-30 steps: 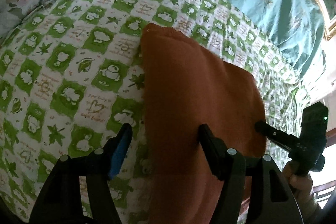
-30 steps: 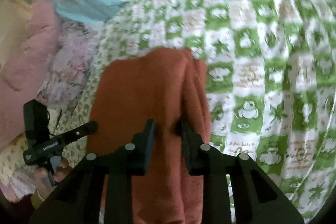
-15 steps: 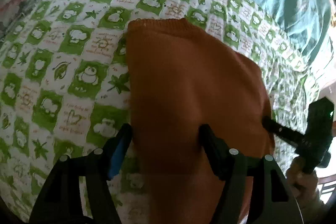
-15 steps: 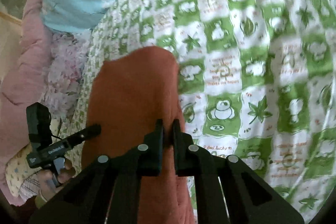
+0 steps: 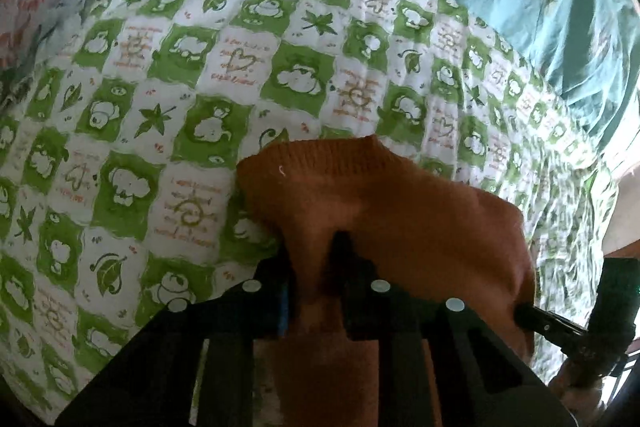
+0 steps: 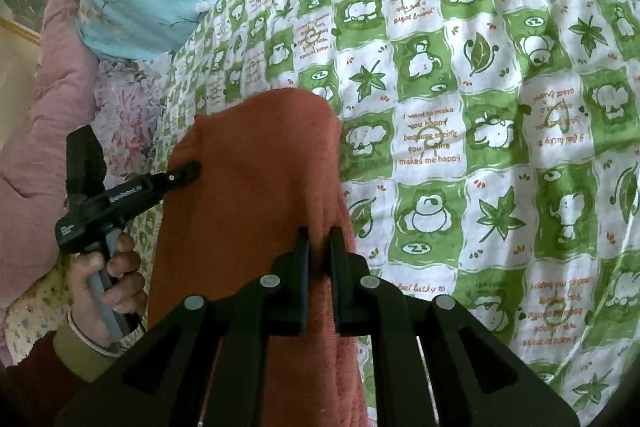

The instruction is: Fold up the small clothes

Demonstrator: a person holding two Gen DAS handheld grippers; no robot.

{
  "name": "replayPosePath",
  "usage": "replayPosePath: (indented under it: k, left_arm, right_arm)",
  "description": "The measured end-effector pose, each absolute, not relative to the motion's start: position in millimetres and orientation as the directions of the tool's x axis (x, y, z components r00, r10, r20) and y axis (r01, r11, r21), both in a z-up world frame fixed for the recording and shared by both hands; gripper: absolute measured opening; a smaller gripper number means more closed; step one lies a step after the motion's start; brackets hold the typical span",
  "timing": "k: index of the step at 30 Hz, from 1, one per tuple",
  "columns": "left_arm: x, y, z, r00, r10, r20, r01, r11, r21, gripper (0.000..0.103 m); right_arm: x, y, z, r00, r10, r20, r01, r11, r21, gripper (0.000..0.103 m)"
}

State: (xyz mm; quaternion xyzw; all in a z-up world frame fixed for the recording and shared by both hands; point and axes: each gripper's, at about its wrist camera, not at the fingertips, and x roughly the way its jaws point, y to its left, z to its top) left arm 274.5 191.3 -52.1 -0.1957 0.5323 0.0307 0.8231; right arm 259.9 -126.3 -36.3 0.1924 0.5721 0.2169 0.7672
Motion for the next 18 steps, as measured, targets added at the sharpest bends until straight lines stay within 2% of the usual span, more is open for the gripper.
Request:
replayPosePath:
  k: [1, 3, 5, 7, 8, 10, 14, 18]
  left_arm:
    - [272.8, 193.2, -50.3, 0.425, -0.152, -0.892, -0.267, 0.921, -0.284, 0.035]
    - [264.0, 197.3, -41.6, 0.416, -0.133, -0.899, -0.274, 0.925, -0.263, 0.043]
    - [248.4, 194.3, -28.3, 0.422, -0.118, -0.899, -0.251, 0.937, -0.241, 0.046]
    - [223.8, 189.5, -15.9, 0.430, -0.119, -0.895, -0.221, 0.947, -0.232, 0.054]
    - [207.0, 185.9, -11.0, 0.433, -0.129, -0.892, -0.203, 0.950, -0.236, 0.056]
    - [179.8, 180.0, -7.3, 0.426, -0.141, -0.893, -0.184, 0.954, -0.238, 0.059]
    - [116.6, 160.1, -7.4, 0.396, -0.146, -0.907, -0.136, 0.967, -0.215, 0.062]
    - [55.1, 143.4, -10.7, 0.379, -0.139, -0.915, -0.106, 0.976, -0.192, 0.072]
  right_arm:
    - [260.0, -126.9, -35.6, 0.251, 0.554, -0.793, -0.114, 0.831, 0.545, 0.013]
    - [257.2, -129.7, -30.5, 0.256, 0.554, -0.792, -0.103, 0.830, 0.548, 0.015]
    - [250.5, -134.3, -22.0, 0.264, 0.555, -0.789, -0.102, 0.830, 0.549, 0.015]
    - [235.8, -139.8, -11.2, 0.275, 0.562, -0.780, -0.112, 0.824, 0.555, 0.018]
    - [228.5, -142.2, -7.7, 0.276, 0.566, -0.777, -0.114, 0.822, 0.558, 0.020]
    - [210.3, -146.6, -2.4, 0.274, 0.570, -0.775, -0.119, 0.819, 0.561, 0.032]
    - [172.1, -151.3, -0.8, 0.253, 0.588, -0.768, -0.129, 0.807, 0.576, 0.035]
    - [143.3, -153.9, -7.1, 0.235, 0.578, -0.781, -0.143, 0.816, 0.561, 0.040]
